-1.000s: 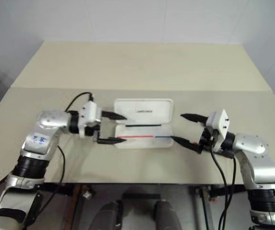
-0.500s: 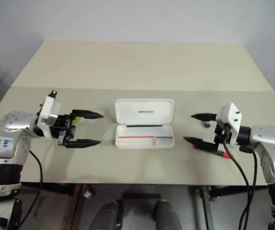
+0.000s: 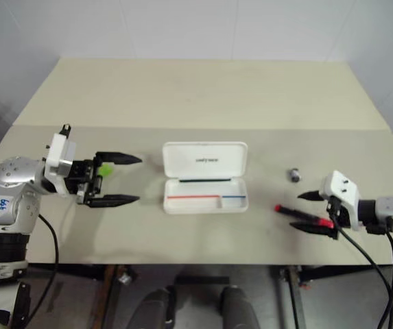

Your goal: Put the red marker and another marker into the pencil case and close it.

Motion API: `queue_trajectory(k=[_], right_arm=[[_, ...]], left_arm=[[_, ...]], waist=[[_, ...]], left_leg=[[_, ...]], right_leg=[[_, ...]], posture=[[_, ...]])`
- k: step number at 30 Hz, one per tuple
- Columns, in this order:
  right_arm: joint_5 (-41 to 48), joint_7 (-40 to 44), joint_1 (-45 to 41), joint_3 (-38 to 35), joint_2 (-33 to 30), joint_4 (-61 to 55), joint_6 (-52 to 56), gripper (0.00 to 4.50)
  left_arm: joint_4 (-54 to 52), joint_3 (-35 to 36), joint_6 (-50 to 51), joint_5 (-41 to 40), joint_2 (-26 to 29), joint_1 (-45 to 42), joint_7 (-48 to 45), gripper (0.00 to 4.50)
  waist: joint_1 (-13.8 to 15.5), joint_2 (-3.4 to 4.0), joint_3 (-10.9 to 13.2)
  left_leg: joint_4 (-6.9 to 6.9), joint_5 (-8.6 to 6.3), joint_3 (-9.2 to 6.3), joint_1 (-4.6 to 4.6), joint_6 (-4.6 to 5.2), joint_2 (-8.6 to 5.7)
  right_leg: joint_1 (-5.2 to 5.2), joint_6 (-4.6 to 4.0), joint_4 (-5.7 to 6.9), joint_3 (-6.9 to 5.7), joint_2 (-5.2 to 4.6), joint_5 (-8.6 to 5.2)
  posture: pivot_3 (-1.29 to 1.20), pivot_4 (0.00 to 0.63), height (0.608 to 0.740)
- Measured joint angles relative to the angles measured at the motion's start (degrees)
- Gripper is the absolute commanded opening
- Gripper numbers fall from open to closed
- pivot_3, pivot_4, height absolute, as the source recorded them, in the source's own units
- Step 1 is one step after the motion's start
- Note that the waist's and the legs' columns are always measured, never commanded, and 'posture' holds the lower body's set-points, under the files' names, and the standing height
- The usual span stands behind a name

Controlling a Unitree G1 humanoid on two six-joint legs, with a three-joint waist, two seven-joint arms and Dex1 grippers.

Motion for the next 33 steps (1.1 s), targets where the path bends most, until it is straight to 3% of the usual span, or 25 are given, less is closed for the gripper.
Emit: queue_trajectory(k=[3,14,15,25,33], right_arm=[[-0.77,1.26,-0.14,0.95,0.0,2.5,-1.2,4.5],[-4.56,2.77,-3.92,1.85,0.27,12.35,-6.26,0.74],[-4.72,2.81,-3.97,1.85,0.29,12.35,-6.35,0.58],[-5.25,2.23,-4.15,1.91,1.57,10.57,-9.83,0.58],[0.06,2.64,-14.97,3.77,7.44,-4.63,-3.48,0.58]], left_arm=[[-0.43,0.01,0.01,-0.42,0.01,0.09,0.0,4.47],[-4.18,0.96,1.79,-2.76,2.08,2.99,-2.31,4.5],[-4.18,0.96,1.79,-2.77,2.07,2.98,-2.26,4.5],[-3.97,0.95,0.67,-2.73,1.73,2.73,-1.83,4.5],[-0.77,0.95,-2.25,-1.75,2.17,2.15,-2.58,4.5]], waist=[[0.02,0.0,0.0],[-0.01,0.0,0.0],[-0.01,-0.01,0.0],[-0.19,0.0,0.0],[-0.28,0.02,0.01]], left_leg=[[0.01,0.0,0.02,0.0,0.0,0.0],[0.04,-0.02,0.09,0.03,-0.01,0.01],[0.05,-0.02,0.09,0.03,-0.01,0.01],[0.09,-0.02,0.13,0.05,-0.01,0.03],[0.09,-0.04,0.19,0.08,-0.05,0.09]], right_leg=[[0.0,0.03,0.0,0.02,0.0,0.01],[0.01,0.05,-0.01,0.1,0.02,0.03],[0.01,0.05,-0.01,0.1,0.02,0.03],[0.02,0.08,0.0,0.17,0.05,0.04],[-0.01,0.1,0.02,0.23,0.1,0.08]], posture=[[0.0,0.15,0.74],[0.0,0.15,0.74],[0.0,0.15,0.74],[0.0,0.15,0.74],[0.0,0.15,0.74]])
